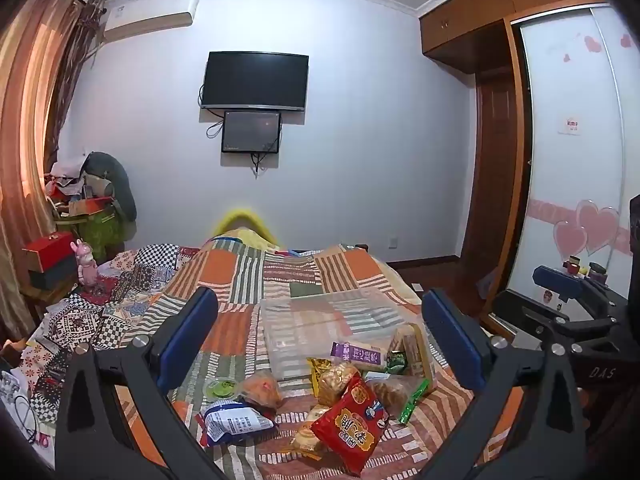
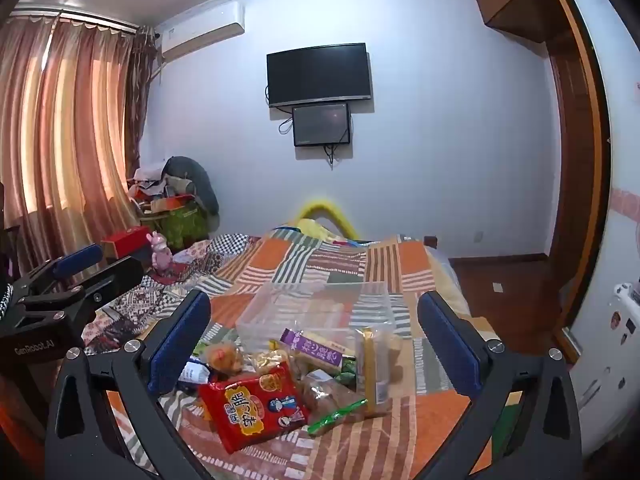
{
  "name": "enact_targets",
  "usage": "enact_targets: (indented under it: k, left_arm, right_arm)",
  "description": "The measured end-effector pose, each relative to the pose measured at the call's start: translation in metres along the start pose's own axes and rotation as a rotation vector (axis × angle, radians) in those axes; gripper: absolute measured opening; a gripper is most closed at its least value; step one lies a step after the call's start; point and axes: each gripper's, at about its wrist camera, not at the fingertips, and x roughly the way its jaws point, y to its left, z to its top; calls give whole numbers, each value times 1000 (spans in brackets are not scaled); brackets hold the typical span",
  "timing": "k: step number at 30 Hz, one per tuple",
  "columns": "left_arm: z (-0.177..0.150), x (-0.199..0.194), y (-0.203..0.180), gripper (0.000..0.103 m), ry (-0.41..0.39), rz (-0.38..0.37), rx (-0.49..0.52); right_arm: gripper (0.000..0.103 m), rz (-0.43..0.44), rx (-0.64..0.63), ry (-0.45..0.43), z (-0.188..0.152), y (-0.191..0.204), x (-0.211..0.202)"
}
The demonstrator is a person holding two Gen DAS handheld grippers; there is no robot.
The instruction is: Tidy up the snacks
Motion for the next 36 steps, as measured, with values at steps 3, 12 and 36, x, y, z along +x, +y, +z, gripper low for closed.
enact_targets:
  k: [3, 12, 36]
  left_arm:
    - [0, 1, -1, 103, -1, 7, 0]
    - [-4, 10, -12, 103, -12, 9, 3]
    - [2, -6, -4, 103, -31, 2, -7]
  right_arm:
    - [103, 2, 0, -3, -1, 0, -1]
    - [103, 2, 8, -7, 5, -1, -6]
    - [103, 10, 5, -27, 7, 3, -10]
